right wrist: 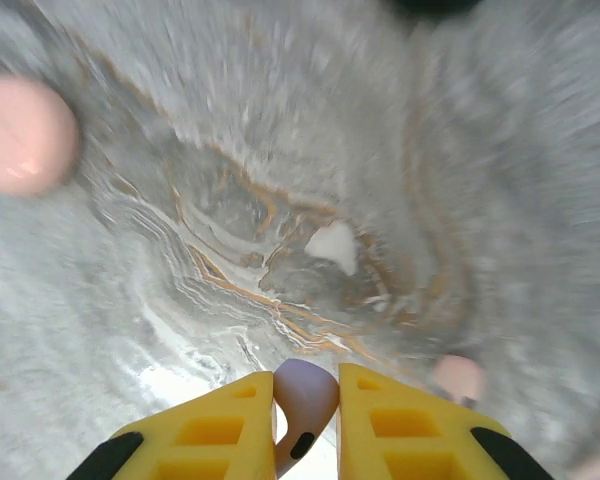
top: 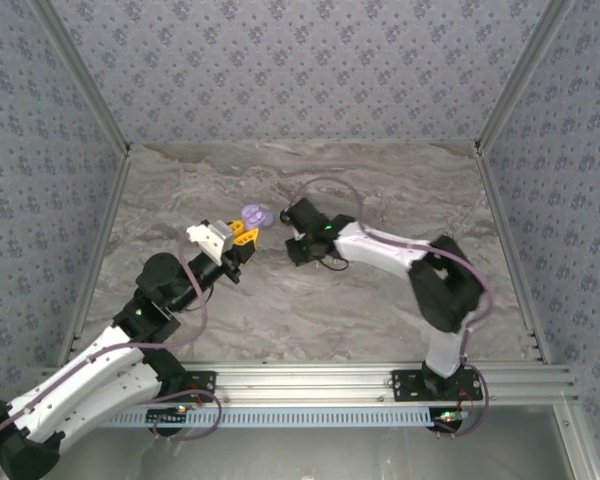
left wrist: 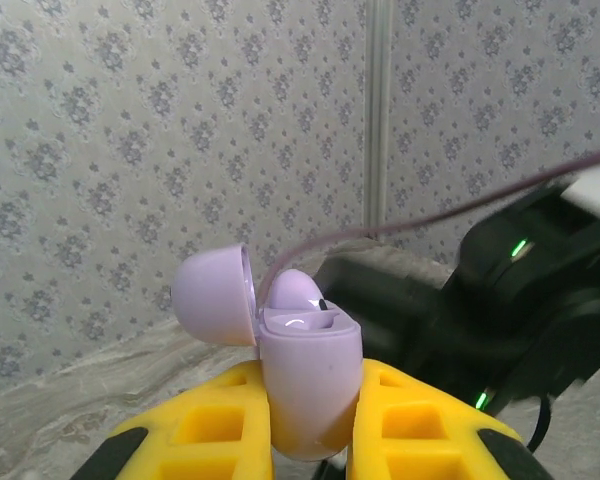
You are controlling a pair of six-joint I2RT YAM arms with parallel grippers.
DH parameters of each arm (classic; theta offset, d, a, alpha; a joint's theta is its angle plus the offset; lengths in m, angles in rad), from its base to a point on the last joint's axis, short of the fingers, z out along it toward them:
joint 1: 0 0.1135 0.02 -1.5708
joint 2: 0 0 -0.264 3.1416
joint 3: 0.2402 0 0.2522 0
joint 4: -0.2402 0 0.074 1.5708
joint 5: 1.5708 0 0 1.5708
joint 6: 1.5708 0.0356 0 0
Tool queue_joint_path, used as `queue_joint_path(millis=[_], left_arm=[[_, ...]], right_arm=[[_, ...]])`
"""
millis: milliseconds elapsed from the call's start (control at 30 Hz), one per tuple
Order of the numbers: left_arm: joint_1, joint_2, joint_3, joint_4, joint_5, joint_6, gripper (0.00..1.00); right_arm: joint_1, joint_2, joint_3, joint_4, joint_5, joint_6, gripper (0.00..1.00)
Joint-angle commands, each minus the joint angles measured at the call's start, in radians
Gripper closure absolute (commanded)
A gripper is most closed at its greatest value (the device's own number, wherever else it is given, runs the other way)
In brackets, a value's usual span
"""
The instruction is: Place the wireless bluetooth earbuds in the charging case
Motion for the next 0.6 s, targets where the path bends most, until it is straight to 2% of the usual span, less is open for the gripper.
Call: queue_joint_path(millis=[0,333,567], left_arm=[[-0.004,0.038,-0.004,0.083,0.055,-0.032,1.0],[-0.005,0.25,0.065,0.178,0.208,-0.078,1.0],[-0.005,0.377,0.105,0.272,0.317,-0.12,1.0]], right_arm=[[-0.049,-0.194,-0.074,0.096,-0.047,-0.053,0.79],[-0.165,-0.639,-0.231,0.215,-0.269,-0.151,0.79],[-0.141,-0.78,-0.258,0.3,-0.337,-0.184,0.78]])
